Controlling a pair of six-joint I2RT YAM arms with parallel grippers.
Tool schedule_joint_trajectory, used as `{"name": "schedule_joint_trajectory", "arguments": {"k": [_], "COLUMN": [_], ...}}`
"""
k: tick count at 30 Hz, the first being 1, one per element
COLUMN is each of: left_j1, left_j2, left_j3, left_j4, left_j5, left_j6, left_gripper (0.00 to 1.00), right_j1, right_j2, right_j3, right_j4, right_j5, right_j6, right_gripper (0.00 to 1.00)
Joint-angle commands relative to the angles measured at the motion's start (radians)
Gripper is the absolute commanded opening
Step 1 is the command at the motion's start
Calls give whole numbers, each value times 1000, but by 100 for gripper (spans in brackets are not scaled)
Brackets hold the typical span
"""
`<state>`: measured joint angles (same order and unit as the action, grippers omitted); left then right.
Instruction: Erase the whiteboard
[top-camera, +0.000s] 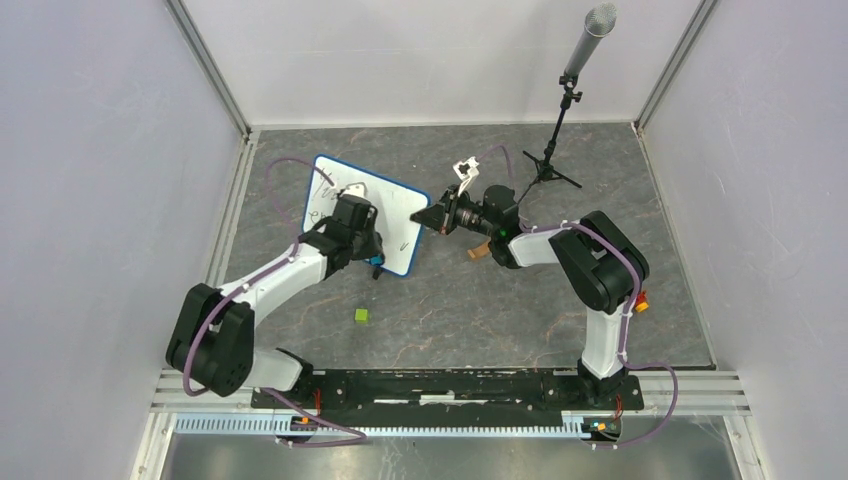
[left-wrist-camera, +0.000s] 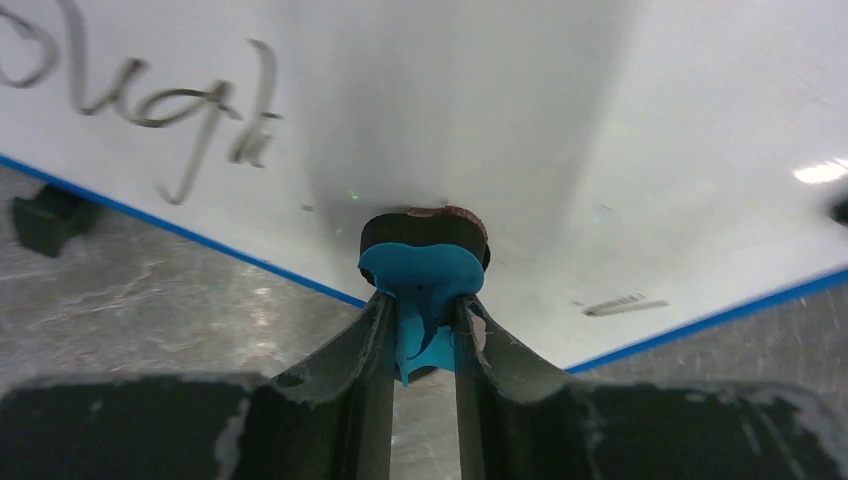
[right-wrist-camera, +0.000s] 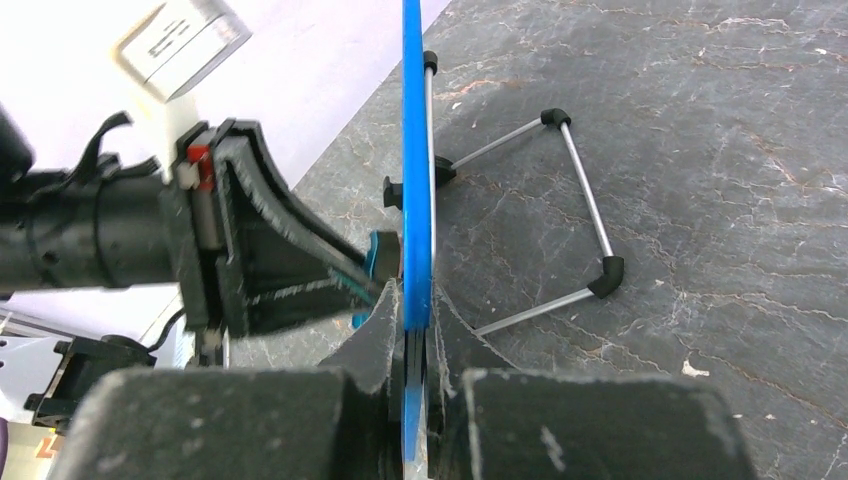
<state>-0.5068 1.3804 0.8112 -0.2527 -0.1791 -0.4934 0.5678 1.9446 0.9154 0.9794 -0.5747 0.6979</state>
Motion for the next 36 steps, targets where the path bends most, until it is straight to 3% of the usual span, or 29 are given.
{"name": "schedule_joint_trajectory", "arguments": {"k": [1, 5, 13, 27, 36], "left_j1": [76, -40, -233, -293, -277], "left_j2": [-22, -28, 137, 186, 200], "left_j3": [-5, 23, 185, 319, 317], "left_j4": [-7, 14, -38, -42, -26], "left_j5": [-33, -103, -216, -160, -172], "left_j6": [9, 78, 104, 136, 123], "left_gripper": [17, 17, 17, 17, 17], "right_j1": [12, 12, 12, 13, 12], "right_j2": [0, 1, 3, 4, 2], "right_j3": [0, 3, 7, 5, 2], "right_j4": [58, 56, 53, 56, 58], "right_j5": [-28, -30, -28, -30, -30], "right_j6": [-66, -69, -71, -68, -68], "right_gripper": [0, 0, 0, 0, 0]}}
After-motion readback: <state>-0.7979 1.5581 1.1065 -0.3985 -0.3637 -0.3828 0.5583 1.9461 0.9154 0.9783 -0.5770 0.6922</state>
